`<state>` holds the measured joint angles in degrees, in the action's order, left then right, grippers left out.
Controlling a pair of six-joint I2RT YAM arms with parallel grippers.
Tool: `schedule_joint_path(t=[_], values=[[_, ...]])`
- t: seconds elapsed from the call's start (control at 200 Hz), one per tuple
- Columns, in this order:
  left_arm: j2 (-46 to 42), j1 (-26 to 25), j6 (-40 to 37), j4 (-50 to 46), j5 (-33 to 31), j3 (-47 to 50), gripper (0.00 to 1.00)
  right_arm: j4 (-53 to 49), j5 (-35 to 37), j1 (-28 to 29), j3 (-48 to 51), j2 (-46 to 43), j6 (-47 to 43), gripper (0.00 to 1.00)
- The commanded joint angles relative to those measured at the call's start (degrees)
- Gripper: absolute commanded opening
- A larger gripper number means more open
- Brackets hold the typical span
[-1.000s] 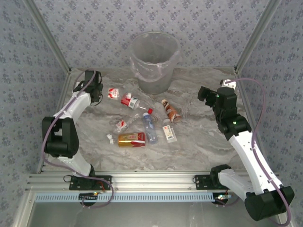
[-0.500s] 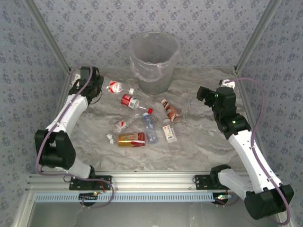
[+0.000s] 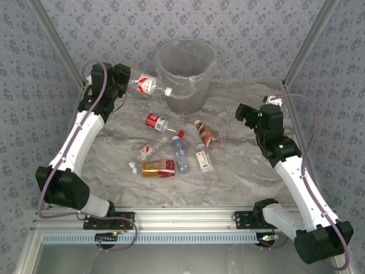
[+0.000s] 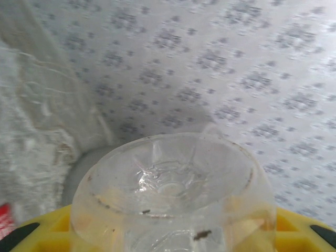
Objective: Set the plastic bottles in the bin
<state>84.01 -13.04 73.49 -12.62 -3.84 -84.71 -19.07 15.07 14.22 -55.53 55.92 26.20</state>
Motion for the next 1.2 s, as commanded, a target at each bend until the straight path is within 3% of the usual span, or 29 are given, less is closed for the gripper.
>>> schedule_joint_path(t=[0.0,0.19,0.415,0.66,1.049,1.194], values=[[-0.31,-0.67,-0.5,5.91,2.44,-4.09,0.26,0.83,-1.0,-0.24,-0.01,0.0,1.43,1.0],[3.93,-2.22,-1.99,7.93,1.17,-10.21,0.27,0.53,-1.18,-0.18,0.02,-0.52,1.87,1.0],[12.89,-8.22,-16.29,9.93,-10.59,-20.46,0.28,-0.3,-1.25,-0.02,0.04,-1.65,2.1,1.0],[27.03,-10.41,-22.22,6.73,-11.46,-37.7,0.29,-1.92,-0.63,0.28,0.43,-3.51,2.79,1.0],[53.96,-11.92,-27.54,-8.42,-9.24,-78.79,0.32,-4.1,0.49,0.43,1.47,-4.72,2.9,1.0],[58.03,-12.09,-28.25,-7.51,-9.46,-82.46,0.33,-4.43,0.99,0.37,1.6,-4.76,2.57,1.0]])
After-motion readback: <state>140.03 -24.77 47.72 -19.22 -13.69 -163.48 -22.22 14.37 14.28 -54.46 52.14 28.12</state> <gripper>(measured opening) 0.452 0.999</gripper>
